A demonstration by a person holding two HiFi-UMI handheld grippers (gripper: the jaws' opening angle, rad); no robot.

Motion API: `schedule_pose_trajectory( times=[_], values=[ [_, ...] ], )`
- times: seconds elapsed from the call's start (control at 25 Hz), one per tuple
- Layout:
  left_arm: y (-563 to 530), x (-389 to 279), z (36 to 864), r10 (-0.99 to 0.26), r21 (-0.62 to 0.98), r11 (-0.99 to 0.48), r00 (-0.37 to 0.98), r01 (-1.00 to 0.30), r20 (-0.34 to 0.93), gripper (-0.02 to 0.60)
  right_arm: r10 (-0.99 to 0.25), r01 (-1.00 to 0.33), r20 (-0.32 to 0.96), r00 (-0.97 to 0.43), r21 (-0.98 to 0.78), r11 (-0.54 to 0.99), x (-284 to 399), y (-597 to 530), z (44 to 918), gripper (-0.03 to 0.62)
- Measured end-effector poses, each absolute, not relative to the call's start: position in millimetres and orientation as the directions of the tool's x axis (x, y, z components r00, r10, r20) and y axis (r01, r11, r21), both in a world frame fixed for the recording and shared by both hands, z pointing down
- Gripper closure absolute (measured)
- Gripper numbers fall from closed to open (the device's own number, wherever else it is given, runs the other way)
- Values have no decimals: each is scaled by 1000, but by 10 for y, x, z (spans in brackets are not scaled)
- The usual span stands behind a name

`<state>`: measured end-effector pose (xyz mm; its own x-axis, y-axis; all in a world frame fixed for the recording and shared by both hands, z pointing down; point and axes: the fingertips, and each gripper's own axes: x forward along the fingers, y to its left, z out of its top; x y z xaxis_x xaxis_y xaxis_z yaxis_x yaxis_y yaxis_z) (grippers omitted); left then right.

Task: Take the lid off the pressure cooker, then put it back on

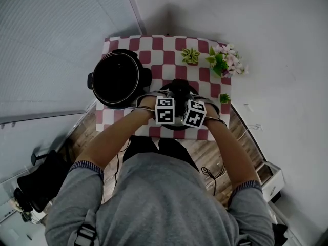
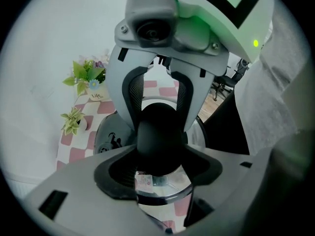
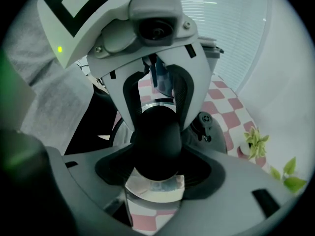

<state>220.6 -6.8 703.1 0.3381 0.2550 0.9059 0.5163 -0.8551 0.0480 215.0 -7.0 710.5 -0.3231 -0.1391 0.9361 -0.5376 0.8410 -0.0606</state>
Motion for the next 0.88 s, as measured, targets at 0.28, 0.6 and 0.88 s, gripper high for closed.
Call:
schedule_pose_trajectory(
  times=[0.28,0.6,0.88],
  values=[
    [-109,2208,7310,265,68,-854,318,516,910,281,-110,-534,937,-332,-91,841,2154,-92,7412,303],
    [-126,2241,7447,271,77,-855,316,513,909,281,-101,-533,939,-329,-97,841,2187,-118,7512,303],
    [-98,2249,7494,269,61,-856,341,513,901,281,-113,-529,943,-314,-75,846,2193,-99,7561,301]
  ],
)
